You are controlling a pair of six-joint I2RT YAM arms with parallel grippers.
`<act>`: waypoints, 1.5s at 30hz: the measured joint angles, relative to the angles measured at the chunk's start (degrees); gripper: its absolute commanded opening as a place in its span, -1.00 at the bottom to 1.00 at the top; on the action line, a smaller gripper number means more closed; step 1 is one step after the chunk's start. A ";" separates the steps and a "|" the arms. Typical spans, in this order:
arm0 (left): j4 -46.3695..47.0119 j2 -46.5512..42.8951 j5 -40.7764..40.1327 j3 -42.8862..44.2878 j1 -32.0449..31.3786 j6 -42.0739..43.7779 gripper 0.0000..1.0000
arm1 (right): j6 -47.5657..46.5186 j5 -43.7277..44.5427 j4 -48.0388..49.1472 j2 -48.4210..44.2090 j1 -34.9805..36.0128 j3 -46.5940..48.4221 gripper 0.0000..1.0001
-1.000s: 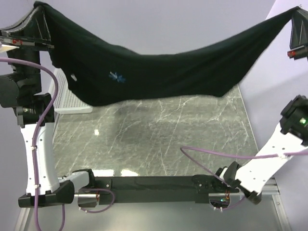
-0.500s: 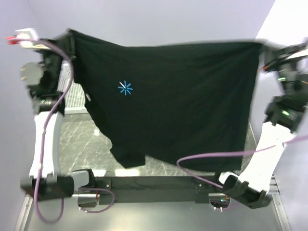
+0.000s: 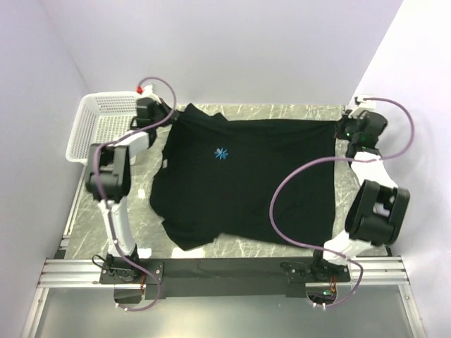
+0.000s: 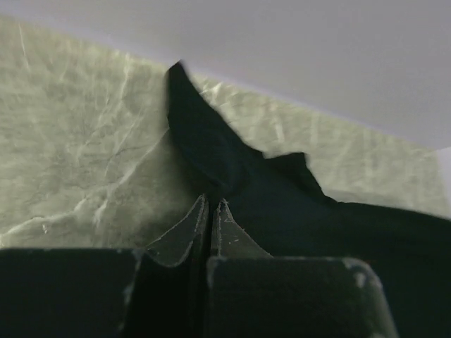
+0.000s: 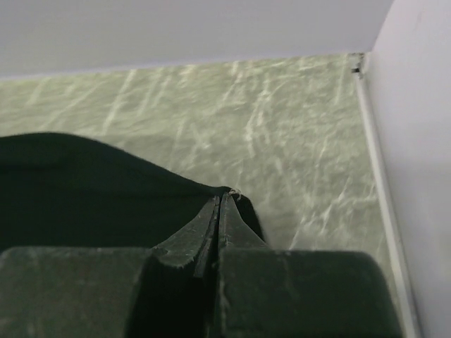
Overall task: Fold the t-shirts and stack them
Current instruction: Flatten the tshirt out
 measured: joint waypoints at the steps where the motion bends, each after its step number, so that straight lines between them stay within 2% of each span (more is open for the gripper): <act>1: -0.13 2.71 -0.68 1.64 -0.44 -0.15 -0.99 | -0.50 1.22 1.29 1.90 0.52 0.68 -1.00; 10: -2.51 13.92 -4.70 19.82 -0.59 -0.13 -0.99 | -1.20 12.39 5.84 16.70 2.69 10.56 -1.00; 13: -2.95 16.13 -4.92 25.53 -0.63 -0.15 -0.99 | -1.01 13.81 5.99 18.21 3.15 12.90 -1.00; 19: -4.39 20.57 -5.84 31.56 -0.66 -0.46 -0.99 | 0.28 15.43 6.21 21.66 3.76 18.49 -1.00; 31: -10.51 25.53 -7.78 36.63 -0.66 -2.45 -0.99 | 0.61 14.05 2.54 30.60 4.20 27.65 -1.00; 45: -13.73 29.75 -8.13 43.01 -0.63 -4.57 -0.98 | -3.63 6.40 0.20 31.91 4.20 28.46 -1.00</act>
